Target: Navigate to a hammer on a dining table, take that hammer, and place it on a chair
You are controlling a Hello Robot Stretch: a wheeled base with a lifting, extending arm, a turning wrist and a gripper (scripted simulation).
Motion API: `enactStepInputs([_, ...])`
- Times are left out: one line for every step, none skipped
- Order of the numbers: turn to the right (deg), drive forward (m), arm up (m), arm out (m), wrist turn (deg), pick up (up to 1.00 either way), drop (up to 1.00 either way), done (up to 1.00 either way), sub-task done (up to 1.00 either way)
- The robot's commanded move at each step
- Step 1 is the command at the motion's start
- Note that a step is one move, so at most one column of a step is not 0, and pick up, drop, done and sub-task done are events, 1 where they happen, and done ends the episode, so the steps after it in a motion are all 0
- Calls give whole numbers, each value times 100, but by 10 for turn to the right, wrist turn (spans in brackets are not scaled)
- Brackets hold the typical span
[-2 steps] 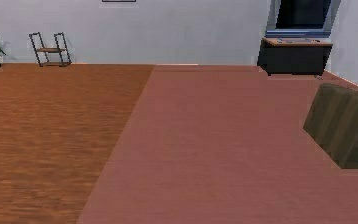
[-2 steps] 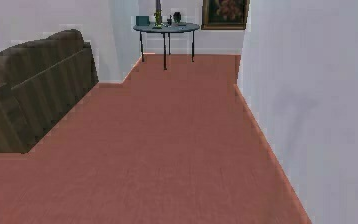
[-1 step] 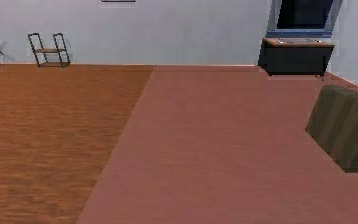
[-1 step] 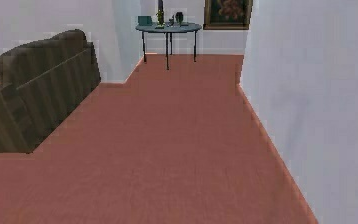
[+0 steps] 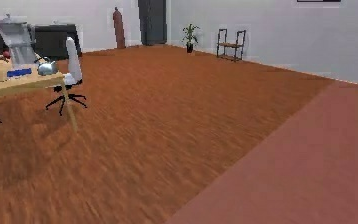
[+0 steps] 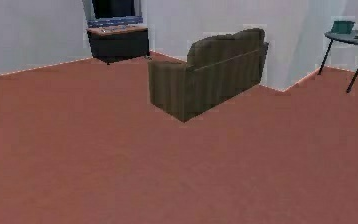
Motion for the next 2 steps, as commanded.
enactStepInputs([-360, 0, 0, 0, 0, 0, 0, 0, 0])
enactStepInputs([0, 35, 0, 0, 0, 0, 0, 0, 0])
